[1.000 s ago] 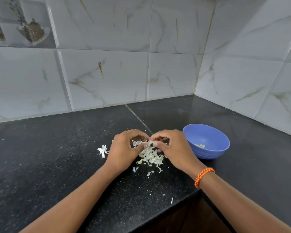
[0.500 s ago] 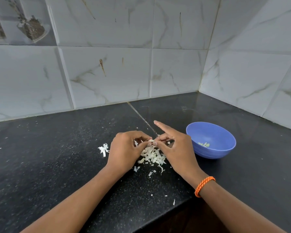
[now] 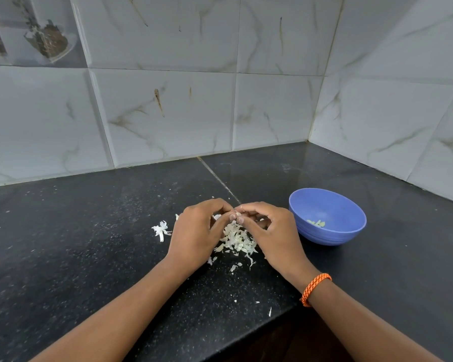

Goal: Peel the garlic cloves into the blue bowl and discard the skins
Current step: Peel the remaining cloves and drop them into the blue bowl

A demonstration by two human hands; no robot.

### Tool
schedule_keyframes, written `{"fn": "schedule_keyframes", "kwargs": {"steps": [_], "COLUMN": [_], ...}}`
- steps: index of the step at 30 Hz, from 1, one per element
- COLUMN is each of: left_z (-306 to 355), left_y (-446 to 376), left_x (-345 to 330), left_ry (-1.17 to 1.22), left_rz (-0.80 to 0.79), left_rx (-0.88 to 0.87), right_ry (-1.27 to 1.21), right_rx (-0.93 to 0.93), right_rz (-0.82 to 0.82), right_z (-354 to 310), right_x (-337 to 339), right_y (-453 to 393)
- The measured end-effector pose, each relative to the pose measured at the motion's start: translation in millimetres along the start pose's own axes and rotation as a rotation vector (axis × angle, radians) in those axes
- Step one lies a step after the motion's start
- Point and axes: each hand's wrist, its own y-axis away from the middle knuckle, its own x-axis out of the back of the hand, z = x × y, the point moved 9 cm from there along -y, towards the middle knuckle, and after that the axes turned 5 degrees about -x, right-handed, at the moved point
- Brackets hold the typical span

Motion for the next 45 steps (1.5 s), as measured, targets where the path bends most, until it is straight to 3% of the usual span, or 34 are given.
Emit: {"fn": "schedule_keyframes", "kwargs": {"steps": [4, 8, 19, 28, 32, 38, 41, 43, 45], "left_z": [-1, -4, -19, -14, -14, -14, -15, -15, -17], "left_y": [1, 0, 0, 1, 1, 3, 3, 3, 3], "left_x": [1, 6, 8, 14, 17, 14, 14, 13, 12], "left_ry": [-0.029, -0.058, -0.092, -0.071, -0.079, -0.081, -0.082, -0.078, -0.073], "left_rz": [0.005, 0.044, 0.043, 0.103, 0.125, 0.084, 0.086, 0.078, 0.075], "left_rx": [-0.005, -0.001, 0.061, 0.016, 0.004, 0.014, 0.021, 0.019, 0.018], "right_ry": [0.08, 0.203, 0.288, 0.506, 0.59, 0.575, 0.752, 0.704, 0.574], "right_rx": [0.043, 0.11, -0.004, -0.044, 0.021, 0.093, -0.008, -0.023, -0.004], "right_rz": [-0.036, 0.049, 0.056, -0.033, -0.074, 0.044, -0.153, -0.174, -0.082], "right_z": [-9, -15, 6, 12, -5, -38, -5, 2, -11], "right_x": [1, 7, 16, 7, 8, 34, -8, -14, -2], "right_y": [1, -2, -4, -1, -8, -33, -17, -16, -26]}}
